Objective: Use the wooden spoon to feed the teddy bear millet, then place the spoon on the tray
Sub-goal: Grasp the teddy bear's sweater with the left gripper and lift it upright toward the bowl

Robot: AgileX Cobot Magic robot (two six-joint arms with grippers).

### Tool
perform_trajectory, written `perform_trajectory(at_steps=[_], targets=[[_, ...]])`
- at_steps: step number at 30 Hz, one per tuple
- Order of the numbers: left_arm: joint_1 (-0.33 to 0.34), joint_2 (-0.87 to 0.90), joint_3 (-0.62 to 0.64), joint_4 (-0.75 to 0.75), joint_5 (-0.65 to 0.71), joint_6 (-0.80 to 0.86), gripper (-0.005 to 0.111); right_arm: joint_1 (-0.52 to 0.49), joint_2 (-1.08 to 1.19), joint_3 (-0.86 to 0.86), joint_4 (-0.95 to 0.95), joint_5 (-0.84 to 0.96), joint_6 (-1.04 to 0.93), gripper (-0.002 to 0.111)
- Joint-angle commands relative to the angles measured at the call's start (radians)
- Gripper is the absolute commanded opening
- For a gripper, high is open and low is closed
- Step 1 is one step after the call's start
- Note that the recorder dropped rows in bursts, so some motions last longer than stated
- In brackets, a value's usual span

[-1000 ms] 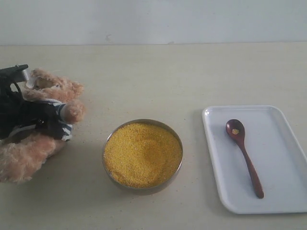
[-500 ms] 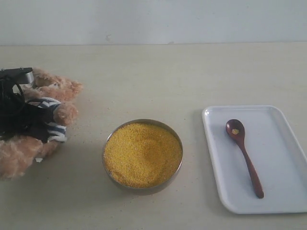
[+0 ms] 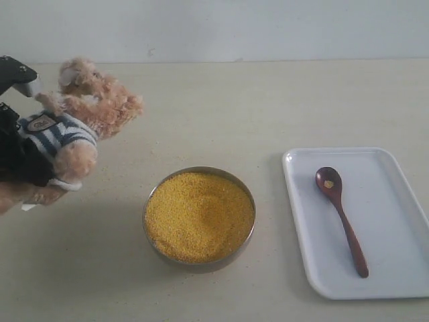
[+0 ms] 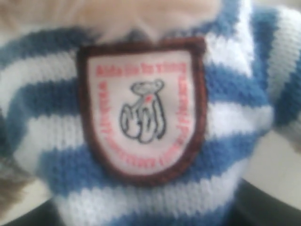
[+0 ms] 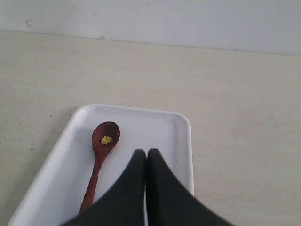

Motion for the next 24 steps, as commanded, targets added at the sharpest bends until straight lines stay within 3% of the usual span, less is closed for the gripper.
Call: perform_trajectory(at_steps=[1, 7, 13, 16, 21, 24], targets=[[-0.045, -0.048, 0.016, -0.048, -0.022, 0.168, 0.004, -0.002, -0.005, -0.001, -0.015, -0.004, 0.001, 0.000], [-0.133, -0.084, 0.082, -0.002, 0.005, 0.425, 0.004, -0.002, -0.005, -0.001, -0.102, -0.042, 0.001, 0.000], [-0.141, -0.109, 0.115, 0.007, -0.045, 0.477, 0.004, -0.002, -0.005, -0.001, -0.100, -0.072, 0.001, 0.000], [-0.141, -0.115, 0.115, 0.042, -0.043, 0.473, 0.004, -0.002, -0.005, -0.001, -0.100, -0.240, 0.003, 0.000], [-0.139, -0.115, 0.127, 0.042, -0.104, 0.468, 0.004, -0.002, -0.005, -0.001, 0.205, -0.647, 0.320, 0.000], [-0.139, -0.115, 0.143, 0.042, -0.154, 0.440, 0.004, 0.000, -0.005, -0.037, 0.187, -0.657, 0.431, 0.000]])
